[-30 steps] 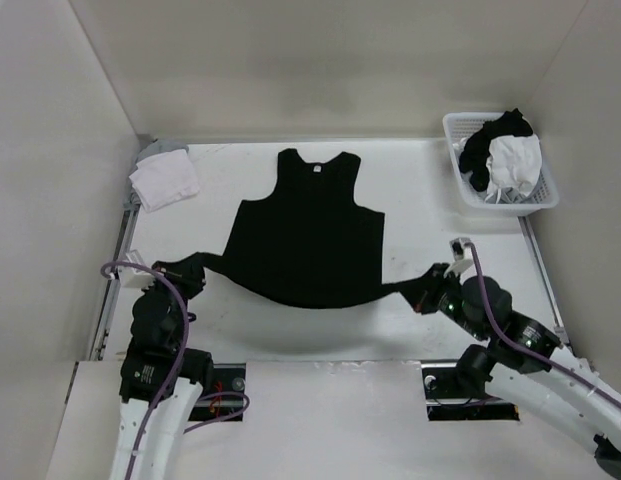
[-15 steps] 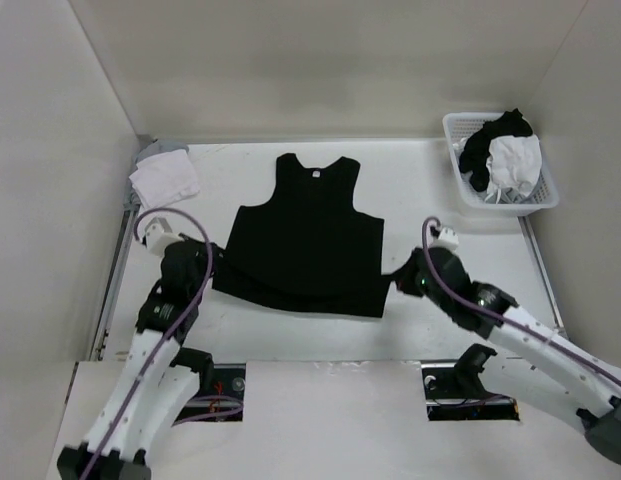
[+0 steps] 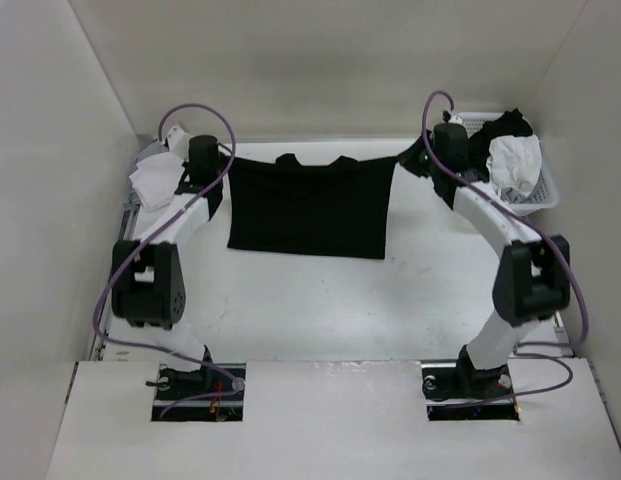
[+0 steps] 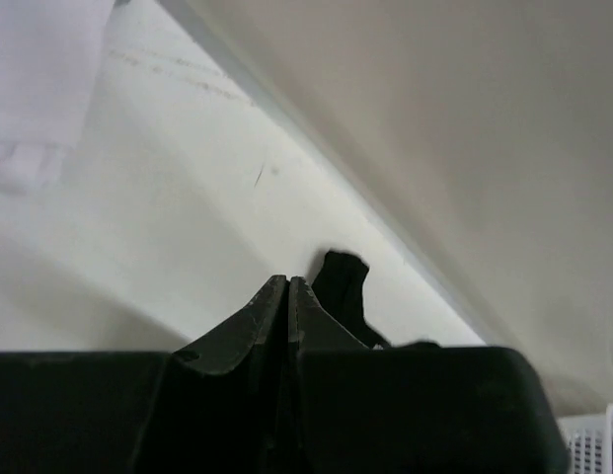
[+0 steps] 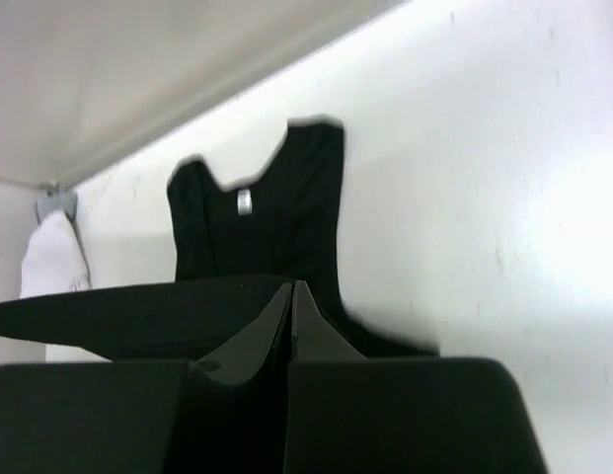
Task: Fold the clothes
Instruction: Fold the tank top
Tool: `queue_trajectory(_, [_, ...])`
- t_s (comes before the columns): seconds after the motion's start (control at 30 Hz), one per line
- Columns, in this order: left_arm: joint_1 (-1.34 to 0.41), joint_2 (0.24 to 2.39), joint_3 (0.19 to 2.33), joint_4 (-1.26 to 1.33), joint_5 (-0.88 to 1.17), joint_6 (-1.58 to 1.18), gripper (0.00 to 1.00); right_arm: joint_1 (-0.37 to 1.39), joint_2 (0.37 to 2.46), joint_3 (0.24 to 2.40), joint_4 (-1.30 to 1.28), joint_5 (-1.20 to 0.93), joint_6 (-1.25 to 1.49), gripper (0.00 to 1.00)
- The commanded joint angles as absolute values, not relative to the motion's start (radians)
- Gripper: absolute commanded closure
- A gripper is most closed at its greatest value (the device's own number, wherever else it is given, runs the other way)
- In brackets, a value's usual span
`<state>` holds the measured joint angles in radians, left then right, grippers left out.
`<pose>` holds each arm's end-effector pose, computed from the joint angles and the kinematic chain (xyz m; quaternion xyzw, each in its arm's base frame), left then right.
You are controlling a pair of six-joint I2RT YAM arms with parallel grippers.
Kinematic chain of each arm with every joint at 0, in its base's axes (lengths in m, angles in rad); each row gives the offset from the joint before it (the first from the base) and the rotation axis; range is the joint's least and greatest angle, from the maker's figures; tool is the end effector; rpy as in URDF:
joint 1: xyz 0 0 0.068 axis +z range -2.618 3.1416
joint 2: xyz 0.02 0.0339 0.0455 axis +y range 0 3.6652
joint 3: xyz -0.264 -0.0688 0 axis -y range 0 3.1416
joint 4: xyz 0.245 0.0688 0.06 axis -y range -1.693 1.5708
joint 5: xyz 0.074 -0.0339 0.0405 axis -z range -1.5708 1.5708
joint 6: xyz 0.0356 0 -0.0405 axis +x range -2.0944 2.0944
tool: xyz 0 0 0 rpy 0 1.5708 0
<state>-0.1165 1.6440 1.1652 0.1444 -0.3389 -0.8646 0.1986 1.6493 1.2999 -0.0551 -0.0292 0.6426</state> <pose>0.3848 -0.0331 0.2819 -0.3845 0.7120 -0.1479 0.5686 0.3843 0.0784 0.3061 0.1759 0.8159 0.2359 0.4976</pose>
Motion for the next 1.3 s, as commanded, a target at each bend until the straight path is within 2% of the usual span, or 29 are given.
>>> queue_trajectory(0.0, [-0.104,1.768,1.352,0.233,-0.336,-0.824,0.97,0.156,1.809,1.518,-0.009,-0.106,0.621,1.00])
queue_trajectory(0.17, [-0.087,2.052,1.638,0.160,-0.307,-0.813,0.93,0.137,2.107,1.849,-0.112,-0.115,0.620,0.98])
queue_trajectory(0.23, [-0.076,2.146,1.734,0.124,-0.284,-0.822,0.84,0.136,2.180,1.931,-0.129,-0.101,0.632,0.92])
queue_trajectory(0.27, [-0.071,2.173,1.764,0.109,-0.261,-0.825,0.76,0.136,2.196,1.953,-0.130,-0.092,0.641,0.84])
queue_trajectory(0.37, [-0.071,2.105,1.683,0.142,-0.242,-0.813,0.65,0.140,2.151,1.918,-0.117,-0.074,0.615,0.60])
queue_trajectory(0.47, [-0.090,1.932,1.449,0.273,-0.279,-0.792,0.64,0.172,2.030,1.809,-0.109,-0.028,0.580,0.52])
queue_trajectory(0.57, [-0.126,1.772,1.210,0.337,-0.302,-0.801,0.64,0.212,1.887,1.615,-0.075,0.027,0.551,0.50])
queue_trajectory(0.6, [-0.142,1.726,1.125,0.350,-0.308,-0.805,0.64,0.228,1.843,1.529,-0.051,0.047,0.557,0.53])
queue_trajectory(0.67, [-0.160,1.654,0.976,0.345,-0.304,-0.816,0.63,0.254,1.766,1.364,0.007,0.058,0.564,0.77])
queue_trajectory(0.7, [-0.160,1.623,0.906,0.347,-0.298,-0.833,0.62,0.264,1.735,1.292,0.027,0.066,0.571,0.93])
queue_trajectory(0.73, [-0.156,1.597,0.844,0.348,-0.285,-0.844,0.61,0.272,1.711,1.228,0.040,0.063,0.587,0.99])
queue_trajectory(0.77, [-0.150,1.574,0.788,0.351,-0.266,-0.856,0.61,0.274,1.691,1.173,0.052,0.060,0.603,1.00])
queue_trajectory(0.83, [-0.127,1.543,0.704,0.359,-0.209,-0.893,0.60,0.275,1.652,1.067,0.096,0.061,0.632,0.96])
queue_trajectory(0.9, [-0.108,1.537,0.660,0.370,-0.151,-0.905,0.60,0.275,1.619,0.985,0.139,0.052,0.649,0.78])
queue_trajectory(0.97, [-0.091,1.551,0.637,0.380,-0.109,-0.917,0.59,0.278,1.597,0.931,0.166,0.041,0.650,0.67])
queue_trajectory(1.07, [-0.070,1.580,0.611,0.417,-0.078,-0.957,0.59,0.278,1.572,0.861,0.198,0.031,0.658,0.61])
queue_trajectory(1.27, [-0.050,1.661,0.592,0.511,-0.025,-1.031,0.60,0.263,1.601,0.801,0.244,0.003,0.699,0.57])
